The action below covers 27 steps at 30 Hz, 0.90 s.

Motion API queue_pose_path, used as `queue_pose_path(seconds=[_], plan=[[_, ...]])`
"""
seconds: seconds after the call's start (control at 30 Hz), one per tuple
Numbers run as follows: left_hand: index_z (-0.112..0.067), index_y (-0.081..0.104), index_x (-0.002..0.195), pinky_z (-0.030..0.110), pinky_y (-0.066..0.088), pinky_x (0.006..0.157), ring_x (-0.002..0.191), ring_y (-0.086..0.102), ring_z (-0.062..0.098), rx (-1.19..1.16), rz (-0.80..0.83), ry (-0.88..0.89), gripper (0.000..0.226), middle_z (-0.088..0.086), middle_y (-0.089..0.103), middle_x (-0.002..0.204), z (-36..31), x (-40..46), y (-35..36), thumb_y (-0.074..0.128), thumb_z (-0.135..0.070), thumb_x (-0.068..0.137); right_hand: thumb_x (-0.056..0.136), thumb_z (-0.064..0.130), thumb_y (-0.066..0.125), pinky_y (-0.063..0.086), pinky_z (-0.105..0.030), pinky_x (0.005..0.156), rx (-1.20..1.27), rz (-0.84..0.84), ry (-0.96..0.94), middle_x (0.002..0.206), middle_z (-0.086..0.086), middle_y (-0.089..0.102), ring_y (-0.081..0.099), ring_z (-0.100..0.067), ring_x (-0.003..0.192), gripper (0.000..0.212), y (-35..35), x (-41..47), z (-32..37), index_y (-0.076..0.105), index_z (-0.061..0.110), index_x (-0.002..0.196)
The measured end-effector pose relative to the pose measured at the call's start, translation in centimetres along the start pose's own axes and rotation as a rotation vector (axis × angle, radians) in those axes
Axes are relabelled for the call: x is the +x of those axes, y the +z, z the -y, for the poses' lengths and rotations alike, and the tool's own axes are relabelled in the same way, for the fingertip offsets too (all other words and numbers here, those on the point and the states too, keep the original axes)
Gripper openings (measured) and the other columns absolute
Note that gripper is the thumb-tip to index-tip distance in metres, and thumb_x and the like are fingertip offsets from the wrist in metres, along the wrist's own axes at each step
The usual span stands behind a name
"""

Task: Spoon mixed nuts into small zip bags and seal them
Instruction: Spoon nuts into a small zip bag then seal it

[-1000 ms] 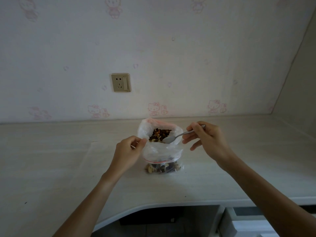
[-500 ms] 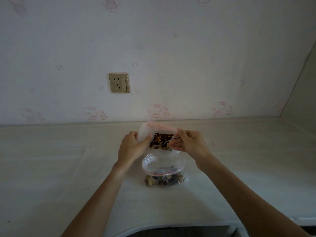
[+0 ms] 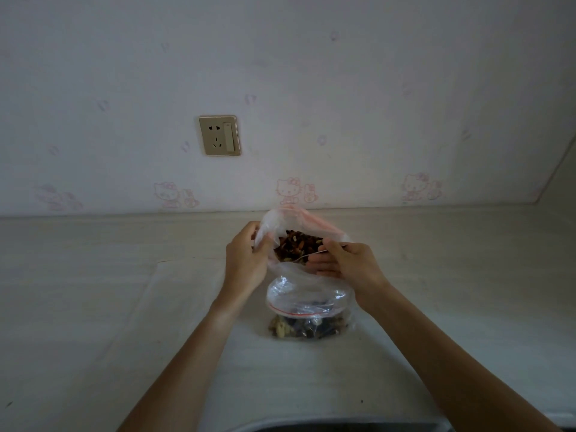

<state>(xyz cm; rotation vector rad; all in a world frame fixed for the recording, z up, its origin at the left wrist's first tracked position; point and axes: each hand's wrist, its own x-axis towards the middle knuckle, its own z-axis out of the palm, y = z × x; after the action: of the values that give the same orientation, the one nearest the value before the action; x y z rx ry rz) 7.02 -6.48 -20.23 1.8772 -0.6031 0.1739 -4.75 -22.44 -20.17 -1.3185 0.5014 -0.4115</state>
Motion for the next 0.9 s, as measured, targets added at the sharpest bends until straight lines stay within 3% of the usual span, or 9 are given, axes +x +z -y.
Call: queue_pose_path(seconds=[0.2,0.37,0.67,0.9], plan=[[-0.011,0.069,0.101,0.041,0.056,0.072,0.078,0.070,0.029,-0.079,-0.008,-0.009,0.013,0.005,0.071,0.086,-0.41,-0.12,0.03,0.059,-0.020,0.104,0.104,0.017,0.058,0.063,-0.029,0.060,0.019,-0.044,-0.036,0.085,-0.017,0.079,0.079,-0.029,0.078,0.025,0.24,0.05,-0.23,0.072,-0.002,0.096],[-0.013,0.069,0.098,0.016,0.047,0.053,0.058,0.065,0.012,-0.102,-0.009,-0.012,0.013,0.004,0.070,0.081,-0.11,-0.12,0.05,0.060,-0.019,0.104,0.105,0.015,0.056,0.062,-0.032,0.056,0.007,-0.057,-0.065,0.082,-0.016,0.078,0.078,-0.030,0.074,0.025,0.16,0.15,-0.31,0.071,0.001,0.092],[-0.014,0.070,0.098,0.021,0.050,0.050,0.055,0.061,0.008,-0.150,0.031,-0.034,0.013,0.006,0.072,0.087,0.06,-0.14,0.47,0.061,-0.022,0.103,0.106,0.017,0.054,0.061,-0.032,0.055,-0.038,-0.042,-0.085,0.084,-0.015,0.079,0.078,-0.035,0.076,0.025,-0.18,0.40,-0.62,0.071,0.003,0.094],[-0.017,0.071,0.100,0.030,0.055,0.051,0.052,0.060,0.008,-0.182,0.050,-0.029,0.013,-0.002,0.070,0.079,0.16,-0.24,0.41,0.061,-0.024,0.104,0.106,0.015,0.055,0.062,-0.033,0.057,0.012,-0.015,-0.038,0.090,-0.017,0.079,0.078,-0.036,0.079,0.023,-0.44,0.35,-0.52,0.071,-0.001,0.099]])
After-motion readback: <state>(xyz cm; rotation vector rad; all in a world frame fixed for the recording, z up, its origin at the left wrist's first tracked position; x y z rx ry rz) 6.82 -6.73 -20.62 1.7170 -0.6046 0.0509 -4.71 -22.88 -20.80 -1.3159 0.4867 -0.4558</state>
